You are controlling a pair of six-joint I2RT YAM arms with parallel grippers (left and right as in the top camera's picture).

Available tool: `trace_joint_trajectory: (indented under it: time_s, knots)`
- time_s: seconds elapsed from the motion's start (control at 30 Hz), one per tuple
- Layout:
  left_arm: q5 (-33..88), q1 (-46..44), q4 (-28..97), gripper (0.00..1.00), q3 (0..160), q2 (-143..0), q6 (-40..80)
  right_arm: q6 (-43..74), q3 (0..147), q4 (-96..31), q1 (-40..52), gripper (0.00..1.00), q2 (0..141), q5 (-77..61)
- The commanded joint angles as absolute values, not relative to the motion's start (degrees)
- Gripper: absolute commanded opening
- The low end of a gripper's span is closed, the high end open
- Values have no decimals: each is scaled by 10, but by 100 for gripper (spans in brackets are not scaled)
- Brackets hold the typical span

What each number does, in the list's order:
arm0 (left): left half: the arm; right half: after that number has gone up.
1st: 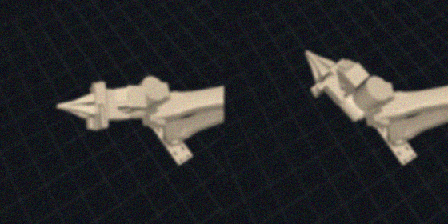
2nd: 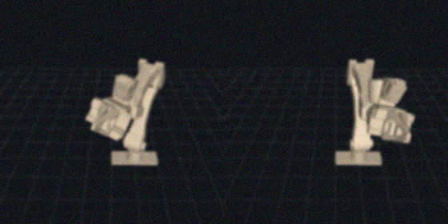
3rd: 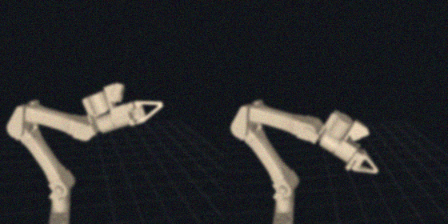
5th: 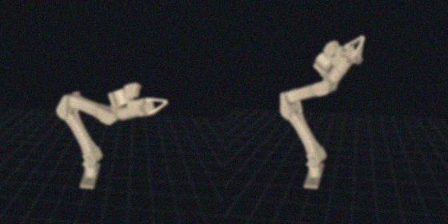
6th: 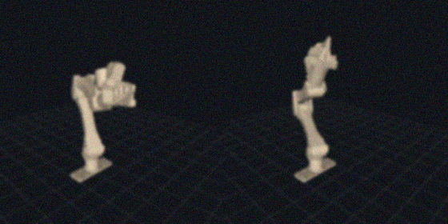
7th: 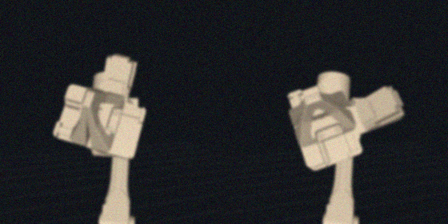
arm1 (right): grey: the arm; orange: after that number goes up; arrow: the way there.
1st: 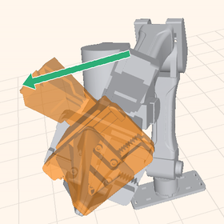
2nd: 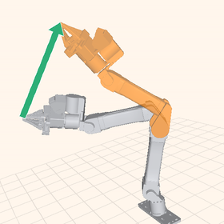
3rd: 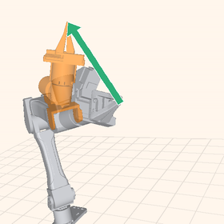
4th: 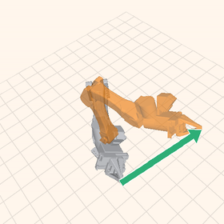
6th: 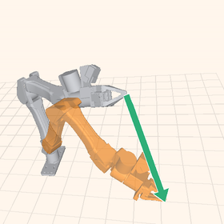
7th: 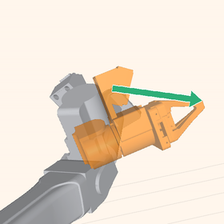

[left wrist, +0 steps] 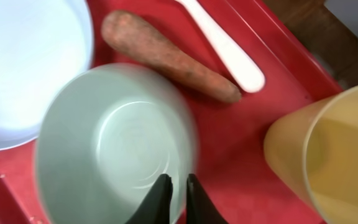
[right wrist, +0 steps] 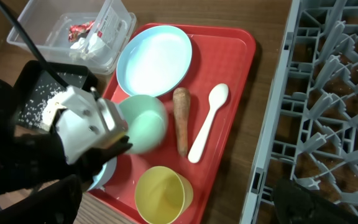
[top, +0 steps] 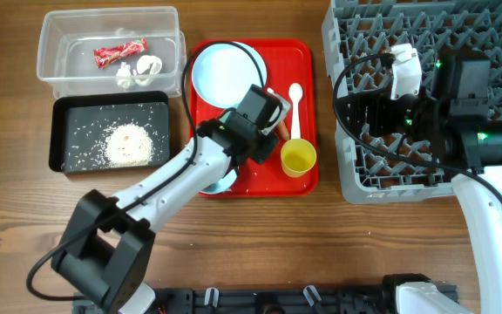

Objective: Sort waste into correct bins and load items into the dishwasher rack
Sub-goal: 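Return the empty green bowl to the red tray and release it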

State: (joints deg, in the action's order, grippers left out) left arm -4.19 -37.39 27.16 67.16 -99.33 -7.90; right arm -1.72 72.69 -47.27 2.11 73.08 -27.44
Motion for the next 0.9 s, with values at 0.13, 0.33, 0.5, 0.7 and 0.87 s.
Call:
trace_joint_trajectory:
  time_s: [0.13, 0.33, 0.5, 0.7, 0.87]
  knots:
    - [-32, -375, 261, 24, 680, -1030, -76, -12, 730, -474, 23, 100, 737, -286]
    - [-48, -338, 273, 37, 680, -971, 46, -13, 730, -476, 23, 100, 737, -286]
    - [-13, -322, 433, 38, 679, -889, 159, -13, 730, -475, 23, 100, 737, -286]
    - [32, -360, 482, 42, 616, -915, 172, 2, 730, -474, 23, 100, 737, -286]
    - [29, -363, 421, 43, 560, -929, 172, 2, 730, -472, 23, 100, 737, -286]
